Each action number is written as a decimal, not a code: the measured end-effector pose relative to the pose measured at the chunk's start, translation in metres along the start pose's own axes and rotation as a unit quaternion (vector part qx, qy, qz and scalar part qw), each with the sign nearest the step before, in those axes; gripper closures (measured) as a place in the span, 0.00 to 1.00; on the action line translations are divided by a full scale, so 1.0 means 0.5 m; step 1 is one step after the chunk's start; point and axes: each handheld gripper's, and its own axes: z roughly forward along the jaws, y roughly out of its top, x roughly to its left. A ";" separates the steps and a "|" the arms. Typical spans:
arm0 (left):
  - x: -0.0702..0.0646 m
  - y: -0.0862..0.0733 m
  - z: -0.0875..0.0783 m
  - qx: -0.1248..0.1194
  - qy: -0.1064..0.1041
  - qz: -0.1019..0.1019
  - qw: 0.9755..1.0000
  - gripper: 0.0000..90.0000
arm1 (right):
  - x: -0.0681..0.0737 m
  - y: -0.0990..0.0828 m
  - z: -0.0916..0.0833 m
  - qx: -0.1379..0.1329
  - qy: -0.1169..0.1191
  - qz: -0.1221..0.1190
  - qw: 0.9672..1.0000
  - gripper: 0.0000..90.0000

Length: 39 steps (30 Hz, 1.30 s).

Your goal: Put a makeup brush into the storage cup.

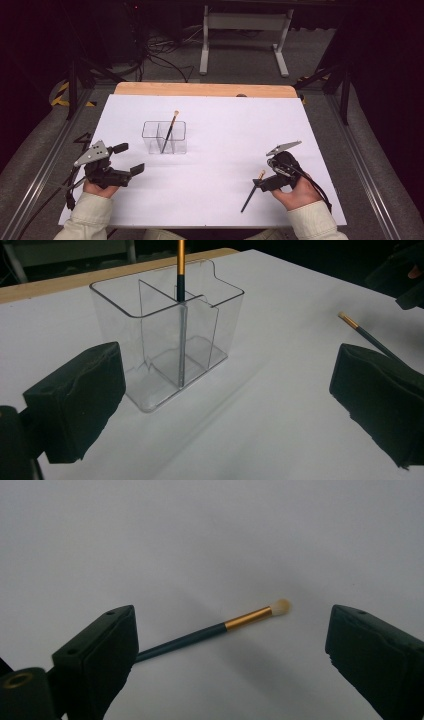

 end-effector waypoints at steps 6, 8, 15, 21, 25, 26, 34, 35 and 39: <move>0.000 -0.003 -0.006 0.008 0.004 0.004 1.000 0.02 | 0.001 0.010 0.009 0.024 -0.009 -0.002 1.000 0.09; -0.001 -0.006 -0.006 0.006 0.004 0.000 1.000 0.02 | 0.002 0.012 0.012 0.032 -0.013 -0.001 0.999 0.09; -0.001 -0.016 -0.007 0.011 0.003 -0.004 1.000 0.02 | 0.005 0.019 0.017 0.056 -0.023 0.011 0.998 0.09; -0.004 -0.027 -0.019 0.009 0.002 -0.013 1.000 0.02 | 0.014 0.031 0.025 0.064 -0.024 0.017 0.997 0.09; -0.005 -0.033 -0.029 0.007 0.006 -0.014 1.000 0.02 | 0.020 0.036 0.033 0.071 -0.021 0.021 0.997 0.09; -0.006 -0.033 -0.030 0.007 0.006 -0.015 1.000 0.02 | 0.023 0.036 0.036 0.073 -0.021 0.024 0.997 0.09; -0.009 -0.034 -0.031 0.008 0.005 -0.018 1.000 0.02 | 0.030 0.032 0.050 0.083 -0.020 0.024 0.996 0.09; -0.008 -0.034 -0.030 0.008 0.006 -0.018 1.000 0.02 | 0.031 0.032 0.051 0.082 -0.021 0.025 0.996 0.09; -0.007 -0.033 -0.026 0.008 0.002 -0.018 1.000 0.02 | 0.032 0.027 0.057 0.083 -0.025 0.028 0.996 0.09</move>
